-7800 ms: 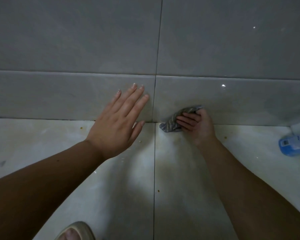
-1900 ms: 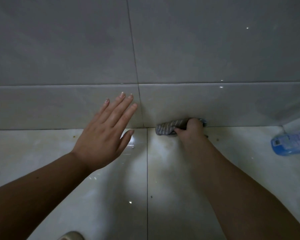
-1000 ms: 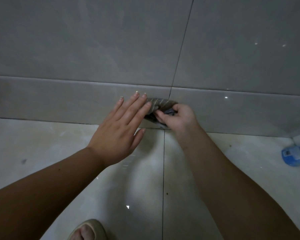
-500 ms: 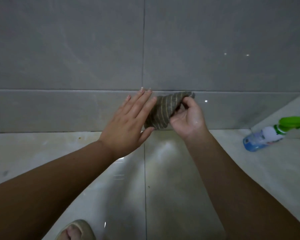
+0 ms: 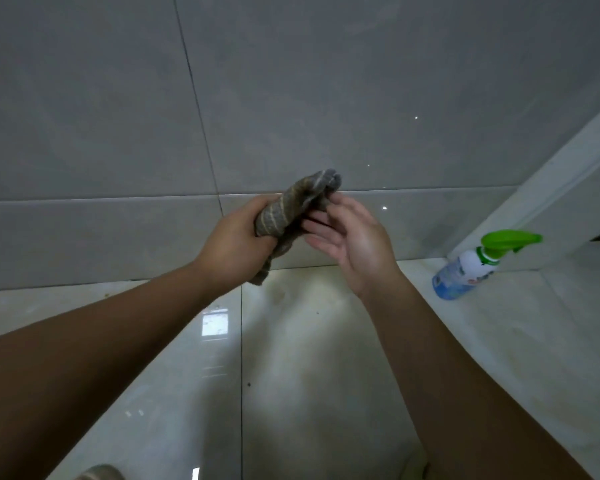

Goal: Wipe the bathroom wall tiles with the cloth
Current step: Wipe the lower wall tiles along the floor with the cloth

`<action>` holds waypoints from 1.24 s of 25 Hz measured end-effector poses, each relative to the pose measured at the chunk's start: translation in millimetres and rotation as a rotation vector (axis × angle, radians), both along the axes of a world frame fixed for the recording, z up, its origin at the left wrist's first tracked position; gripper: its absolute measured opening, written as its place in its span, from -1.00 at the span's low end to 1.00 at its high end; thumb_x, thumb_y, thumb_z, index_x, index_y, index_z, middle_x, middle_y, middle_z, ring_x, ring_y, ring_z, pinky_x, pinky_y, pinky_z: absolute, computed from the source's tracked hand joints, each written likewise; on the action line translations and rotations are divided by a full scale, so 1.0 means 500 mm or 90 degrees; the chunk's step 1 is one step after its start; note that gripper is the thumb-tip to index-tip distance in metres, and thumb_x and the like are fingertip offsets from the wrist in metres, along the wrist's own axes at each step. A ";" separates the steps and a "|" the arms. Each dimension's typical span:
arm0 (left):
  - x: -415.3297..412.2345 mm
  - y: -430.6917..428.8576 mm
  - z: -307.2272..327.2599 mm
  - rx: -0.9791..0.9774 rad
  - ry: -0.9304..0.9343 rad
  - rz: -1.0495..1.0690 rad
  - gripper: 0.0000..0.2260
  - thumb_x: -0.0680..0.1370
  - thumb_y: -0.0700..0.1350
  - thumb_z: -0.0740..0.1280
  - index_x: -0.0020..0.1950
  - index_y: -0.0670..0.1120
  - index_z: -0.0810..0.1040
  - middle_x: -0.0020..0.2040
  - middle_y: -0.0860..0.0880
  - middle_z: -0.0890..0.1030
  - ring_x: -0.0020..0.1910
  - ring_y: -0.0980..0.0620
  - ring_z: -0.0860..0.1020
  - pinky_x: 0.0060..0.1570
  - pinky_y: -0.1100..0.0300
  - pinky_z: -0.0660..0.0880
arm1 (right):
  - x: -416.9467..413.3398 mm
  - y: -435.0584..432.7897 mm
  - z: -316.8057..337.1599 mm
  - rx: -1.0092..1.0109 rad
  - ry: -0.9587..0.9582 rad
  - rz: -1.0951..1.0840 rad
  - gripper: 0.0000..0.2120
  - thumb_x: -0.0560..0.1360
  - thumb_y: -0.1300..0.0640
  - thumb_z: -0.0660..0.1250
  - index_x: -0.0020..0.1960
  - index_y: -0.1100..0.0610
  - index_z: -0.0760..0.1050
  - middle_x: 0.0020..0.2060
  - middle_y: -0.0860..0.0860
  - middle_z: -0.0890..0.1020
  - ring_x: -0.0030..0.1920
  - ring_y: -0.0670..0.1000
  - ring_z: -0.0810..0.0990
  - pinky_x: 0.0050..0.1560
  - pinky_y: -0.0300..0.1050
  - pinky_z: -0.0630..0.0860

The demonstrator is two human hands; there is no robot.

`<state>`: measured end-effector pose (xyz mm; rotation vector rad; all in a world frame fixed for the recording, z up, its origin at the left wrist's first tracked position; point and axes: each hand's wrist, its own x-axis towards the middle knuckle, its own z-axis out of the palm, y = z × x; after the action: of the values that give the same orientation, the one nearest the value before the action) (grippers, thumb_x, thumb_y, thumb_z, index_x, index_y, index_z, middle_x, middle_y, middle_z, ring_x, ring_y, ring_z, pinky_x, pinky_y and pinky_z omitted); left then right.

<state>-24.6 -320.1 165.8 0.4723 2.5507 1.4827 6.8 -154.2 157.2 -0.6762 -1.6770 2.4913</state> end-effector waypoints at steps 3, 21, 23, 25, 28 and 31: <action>0.000 0.016 -0.001 0.057 -0.184 -0.018 -0.67 0.51 -0.36 0.29 0.10 0.03 0.58 -0.14 -0.04 0.66 -0.20 0.05 0.62 -0.24 0.24 0.56 | 0.012 0.043 -0.047 0.134 -0.121 0.016 -0.19 0.41 -0.06 0.48 0.52 -0.03 0.13 0.32 -0.01 0.48 0.35 0.05 0.42 0.30 0.01 0.30; -0.023 0.004 -0.091 0.011 -0.485 -0.024 -0.53 0.62 0.26 0.10 0.38 0.04 0.48 0.35 0.08 0.49 0.33 0.04 0.44 0.28 0.05 0.34 | -0.028 0.001 -0.204 0.040 -0.163 -0.227 -0.42 0.35 0.41 0.46 0.30 0.21 0.34 0.07 0.19 0.57 -0.33 -0.05 0.59 -0.42 -0.26 0.57; -0.045 -0.033 -0.104 0.006 -0.446 0.059 -0.56 0.63 0.21 0.14 0.39 0.01 0.47 0.39 0.01 0.47 0.32 -0.01 0.45 0.26 0.04 0.37 | -0.078 0.019 -0.207 0.007 -0.124 -0.313 -0.44 0.25 0.27 0.51 0.21 0.29 0.44 0.06 0.27 0.61 -0.18 0.12 0.66 -0.13 0.03 0.67; -0.060 -0.066 -0.117 0.018 -0.426 0.103 -0.58 0.64 0.18 0.16 0.39 -0.02 0.46 0.36 -0.01 0.49 0.26 -0.01 0.49 0.23 0.05 0.42 | -0.133 -0.001 -0.195 0.015 -0.050 -0.367 -0.53 0.29 0.24 0.48 0.15 0.24 0.42 -0.02 0.18 0.59 -0.15 0.06 0.63 0.00 0.00 0.64; -0.070 -0.096 -0.141 0.018 -0.428 0.140 -0.57 0.63 0.17 0.20 0.39 -0.04 0.46 0.32 0.01 0.53 0.22 0.02 0.53 0.22 0.04 0.46 | -0.186 -0.083 -0.198 0.160 -0.003 -0.379 -0.64 0.29 0.21 0.40 -0.02 -0.09 0.38 0.00 0.16 0.50 -0.19 0.06 0.52 -0.09 -0.02 0.59; -0.075 -0.105 -0.157 0.013 -0.427 0.143 -0.64 0.63 0.17 0.20 0.33 0.00 0.48 0.27 0.05 0.54 0.19 0.06 0.54 0.17 0.09 0.46 | -0.189 -0.147 -0.279 0.212 -0.090 -0.272 -0.67 0.33 0.31 0.40 -0.18 -0.05 0.33 -0.13 0.01 0.44 -0.17 0.09 0.47 0.01 0.07 0.54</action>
<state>-62.2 -372.5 87.3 -0.2849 2.0903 1.4178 -87.7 -227.4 17.8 -1.0549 -1.7125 1.8618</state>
